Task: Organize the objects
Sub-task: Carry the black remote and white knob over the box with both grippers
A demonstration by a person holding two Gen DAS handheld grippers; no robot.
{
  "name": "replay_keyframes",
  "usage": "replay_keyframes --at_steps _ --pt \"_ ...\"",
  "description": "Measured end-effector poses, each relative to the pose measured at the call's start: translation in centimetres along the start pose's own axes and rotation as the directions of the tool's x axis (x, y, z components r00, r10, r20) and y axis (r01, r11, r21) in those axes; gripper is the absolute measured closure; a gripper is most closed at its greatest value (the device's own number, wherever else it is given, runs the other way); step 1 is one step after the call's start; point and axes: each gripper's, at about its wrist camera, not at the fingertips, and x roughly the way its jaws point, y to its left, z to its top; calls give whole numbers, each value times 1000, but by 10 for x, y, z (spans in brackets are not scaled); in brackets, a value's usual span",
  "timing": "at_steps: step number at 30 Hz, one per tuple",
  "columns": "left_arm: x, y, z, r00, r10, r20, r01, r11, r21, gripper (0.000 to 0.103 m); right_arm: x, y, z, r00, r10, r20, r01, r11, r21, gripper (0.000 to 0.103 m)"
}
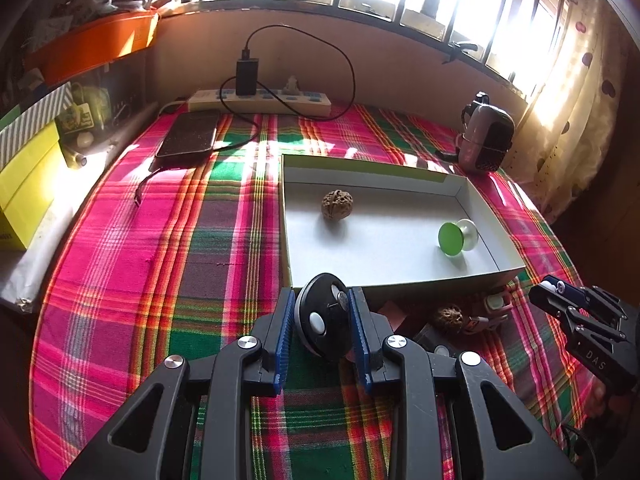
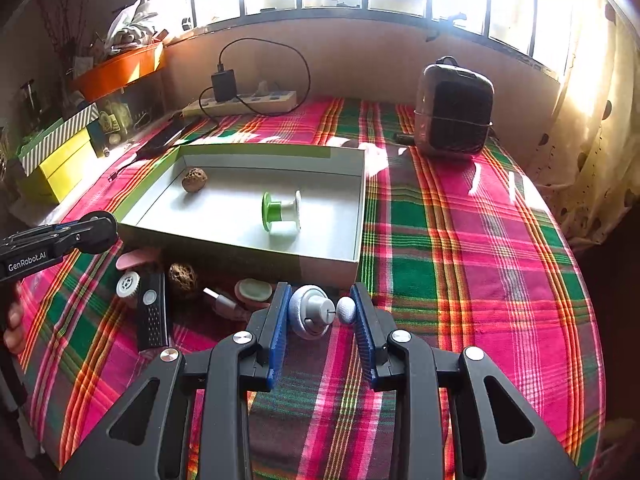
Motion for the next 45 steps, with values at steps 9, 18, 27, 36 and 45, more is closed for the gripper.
replay_keyframes --at_steps 9,18,27,36,45 --pt "4 -11 23 1000 -19 22 19 1000 25 78 5 0 28 999 14 31 -13 1000 -18 71" --pt "22 -17 42 1000 -21 21 20 999 41 78 22 -1 57 999 25 45 -24 999 -28 71" --pt "44 -18 53 1000 -3 4 3 999 44 78 49 -4 80 999 23 34 -22 999 -29 71" --pt "64 -20 57 1000 2 -27 -1 999 45 78 80 -3 92 999 42 -6 -42 999 -10 71" --pt "79 -23 58 999 28 -46 -25 998 56 78 107 -1 95 998 37 -57 -38 999 -18 71"
